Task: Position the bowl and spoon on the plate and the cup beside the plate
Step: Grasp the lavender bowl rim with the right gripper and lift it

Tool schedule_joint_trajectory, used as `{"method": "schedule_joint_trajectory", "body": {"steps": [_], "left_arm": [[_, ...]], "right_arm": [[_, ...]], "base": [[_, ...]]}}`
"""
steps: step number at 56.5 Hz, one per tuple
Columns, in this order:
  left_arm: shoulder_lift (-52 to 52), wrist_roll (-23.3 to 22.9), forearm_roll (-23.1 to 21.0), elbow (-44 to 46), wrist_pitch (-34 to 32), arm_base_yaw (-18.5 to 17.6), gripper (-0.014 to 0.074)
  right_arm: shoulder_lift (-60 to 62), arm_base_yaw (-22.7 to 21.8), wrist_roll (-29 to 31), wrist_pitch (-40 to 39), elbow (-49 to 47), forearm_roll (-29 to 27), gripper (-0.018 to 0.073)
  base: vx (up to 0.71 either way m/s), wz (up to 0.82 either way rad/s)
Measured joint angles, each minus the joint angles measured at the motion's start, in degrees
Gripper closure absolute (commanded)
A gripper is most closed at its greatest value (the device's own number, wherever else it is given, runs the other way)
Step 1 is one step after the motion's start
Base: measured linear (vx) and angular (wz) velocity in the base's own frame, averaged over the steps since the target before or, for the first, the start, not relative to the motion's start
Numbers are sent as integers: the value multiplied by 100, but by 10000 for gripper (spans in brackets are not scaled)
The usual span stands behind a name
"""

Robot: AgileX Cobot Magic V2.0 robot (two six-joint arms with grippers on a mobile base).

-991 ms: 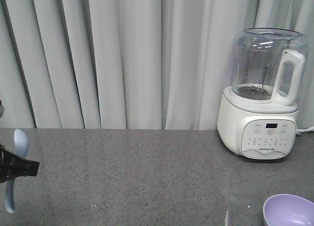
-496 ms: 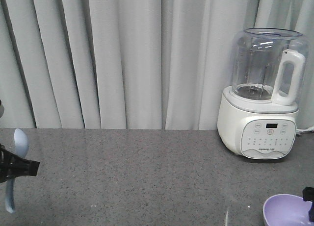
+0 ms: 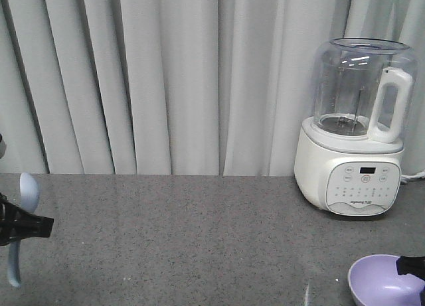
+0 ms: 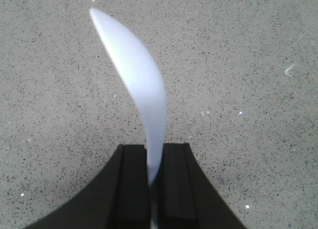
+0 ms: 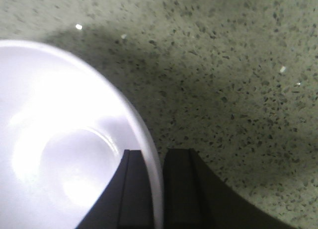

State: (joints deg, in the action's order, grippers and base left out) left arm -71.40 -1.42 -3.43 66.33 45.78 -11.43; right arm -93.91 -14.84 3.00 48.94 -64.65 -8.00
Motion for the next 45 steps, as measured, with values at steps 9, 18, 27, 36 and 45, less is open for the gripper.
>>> {"method": "schedule_joint_trajectory", "body": {"steps": [9,18,27,36,45], "left_arm": [[0,142,0,0,-31,0,603],[21,142,-2,-4,-104,0,603],[300,142,-84,-166,-297,0,603],[1163,142,-129,-883,-971,0,603],[2420,210,-129,-1870,-1460,0,603]], "right_arm": [[340,-10,249,-2,55,102,571],[1269,-18,924,-128,62,-396,570],[2406,-18,2008,-165,62,-1542,568],[3596,-18,3182,-268,268,-2707,568],[4885,-18,4123,-517,1309,-3501,568]], "base": [[0,0],[0,0],[0,0],[0,0],[0,0]]}}
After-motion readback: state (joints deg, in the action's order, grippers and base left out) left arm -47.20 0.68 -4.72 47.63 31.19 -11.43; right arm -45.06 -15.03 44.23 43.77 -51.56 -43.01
